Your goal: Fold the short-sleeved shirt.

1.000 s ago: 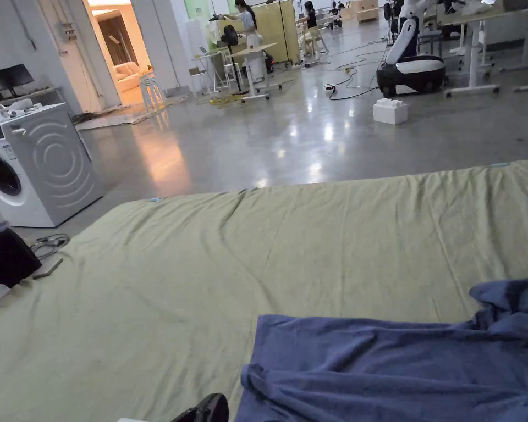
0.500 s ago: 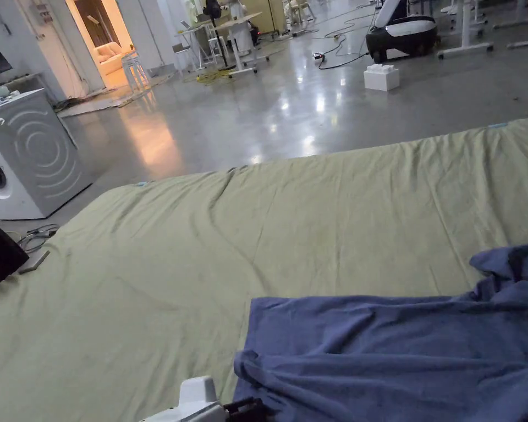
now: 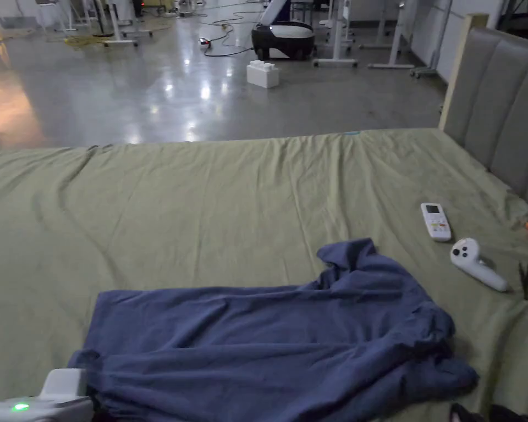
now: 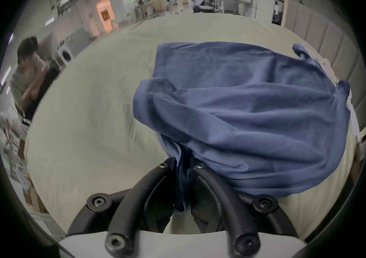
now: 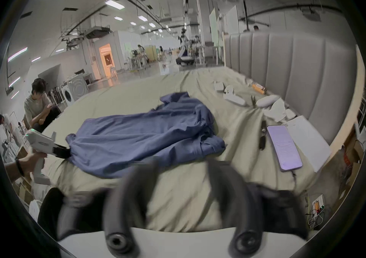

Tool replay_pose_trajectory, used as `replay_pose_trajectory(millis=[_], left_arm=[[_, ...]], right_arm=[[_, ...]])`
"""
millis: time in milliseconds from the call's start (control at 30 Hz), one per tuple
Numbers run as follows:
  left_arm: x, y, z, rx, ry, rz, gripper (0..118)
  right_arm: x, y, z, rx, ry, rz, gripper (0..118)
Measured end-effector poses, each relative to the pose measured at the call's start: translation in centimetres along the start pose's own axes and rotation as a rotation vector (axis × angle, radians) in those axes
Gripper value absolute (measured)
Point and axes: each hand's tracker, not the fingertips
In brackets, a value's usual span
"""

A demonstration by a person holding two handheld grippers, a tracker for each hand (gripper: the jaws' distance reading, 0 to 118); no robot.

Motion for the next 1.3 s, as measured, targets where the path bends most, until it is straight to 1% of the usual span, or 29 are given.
replay_pose_trajectory(millis=[33, 100, 133, 200, 233, 267, 300, 333, 367, 400, 433, 467, 500, 567, 600, 633, 667, 700, 733, 767, 800, 867, 900, 933, 1033, 1133, 1267, 1300], left_arm=[[-0.4, 0.2, -0.1, -0.009, -0.021, 0.01, 15], [-1.2, 0.3, -0.2, -0.009, -0.044, 0.021, 14], [-1.4, 0.1, -0.3, -0.022, -0.05, 0.023, 14], [-1.8, 0.0, -0.3, -0.014, -0.061, 0.032, 14], [-1.7, -0.1, -0.1, -0.011, -0.066, 0.036, 14], [-1.7, -0.2, -0.1, -0.015, -0.064, 0.035, 14], [-1.7, -0.2, -0.1, -0.011, -0.066, 0.029, 14], [-1.7, -0.2, -0.1, -0.01, -0.067, 0.026, 14], [-1.7, -0.3, -0.1, -0.006, -0.067, 0.024, 14], [-1.7, -0.5, 0.0, -0.002, -0.066, 0.018, 14], [-1.6, -0.7, 0.1, 0.005, -0.065, 0.015, 14], [-1.6, -0.9, 0.1, 0.016, -0.062, 0.013, 14], [-1.6, -1.1, 0.1, 0.031, -0.059, 0.01, 14], [-1.8, -1.5, 0.2, 0.064, -0.059, 0.009, 14], [-2.6, -1.4, 0.5, 0.075, -0.085, 0.033, 14], [-3.4, -1.2, 0.9, 0.076, -0.124, 0.08, 11], [-4.2, -0.9, 1.6, 0.051, -0.152, 0.178, 9], [-5.0, -0.9, 2.7, 0.053, -0.166, 0.271, 9], [-5.6, -1.1, 3.7, 0.097, -0.188, 0.321, 9], [-6.0, -1.6, 5.0, 0.139, -0.201, 0.288, 8], [-6.4, -1.9, 6.2, 0.142, -0.195, 0.279, 9], [-7.4, -3.2, 8.5, 0.179, -0.272, 0.322, 9], [-7.6, -3.7, 9.1, 0.183, -0.298, 0.346, 9], [-7.9, -4.9, 10.0, 0.16, -0.291, 0.357, 9], [-8.7, -7.9, 12.0, 0.165, -0.258, 0.35, 9], [-9.1, -10.2, 12.1, 0.153, -0.239, 0.34, 8], [-8.8, -11.0, 10.7, 0.148, -0.254, 0.357, 10], [-8.6, -11.2, 9.9, 0.139, -0.251, 0.359, 16]], right_arm=[[0.5, 0.3, -2.1, -0.029, 0.001, 0.0, 78], [1.8, 0.9, -6.4, -0.041, 0.021, -0.024, 67], [2.0, 1.5, -7.9, -0.082, 0.022, -0.032, 67], [2.7, 2.2, -10.8, -0.066, 0.001, -0.046, 67], [3.2, 2.2, -12.1, -0.064, -0.042, -0.043, 67], [3.4, 2.4, -13.4, -0.071, -0.116, -0.043, 67], [3.8, 2.4, -14.6, -0.11, -0.161, -0.031, 67], [4.1, 2.3, -15.7, -0.139, -0.196, -0.024, 51], [4.2, 2.0, -16.5, -0.203, -0.236, -0.033, 26], [4.5, 1.5, -17.0, -0.262, -0.147, -0.063, 12], [4.4, 0.9, -16.9, -0.264, -0.078, -0.096, 7], [3.6, 0.6, -16.2, -0.207, -0.111, -0.075, 6], [2.6, 0.9, -16.1, -0.205, -0.181, 0.021, 6], [2.2, 1.1, -16.6, -0.239, -0.165, 0.101, 5], [2.1, 1.5, -16.2, -0.234, -0.166, 0.095, 5], [1.9, 1.9, -15.7, -0.232, -0.161, 0.074, 5], [2.2, 2.3, -14.7, -0.218, -0.157, 0.049, 5], [2.2, 2.6, -13.6, -0.18, -0.169, 0.052, 5], [2.1, 3.0, -12.3, -0.141, -0.177, 0.081, 5], [1.9, 3.4, -11.1, -0.126, -0.171, 0.096, 5], [1.9, 3.5, -10.0, -0.128, -0.163, 0.1, 5], [1.9, 3.1, -7.8, -0.111, -0.185, 0.096, 5], [1.8, 2.5, -6.6, -0.103, -0.174, 0.085, 5], [1.8, 2.0, -5.8, -0.104, -0.174, 0.083, 5], [1.8, 0.0, -3.5, -0.119, -0.177, 0.081, 5], [2.0, -1.5, -2.2, -0.145, -0.176, 0.081, 5], [2.6, -2.0, -2.8, -0.167, -0.157, -0.007, 5], [2.8, -2.1, -3.4, -0.172, -0.16, -0.01, 5]])
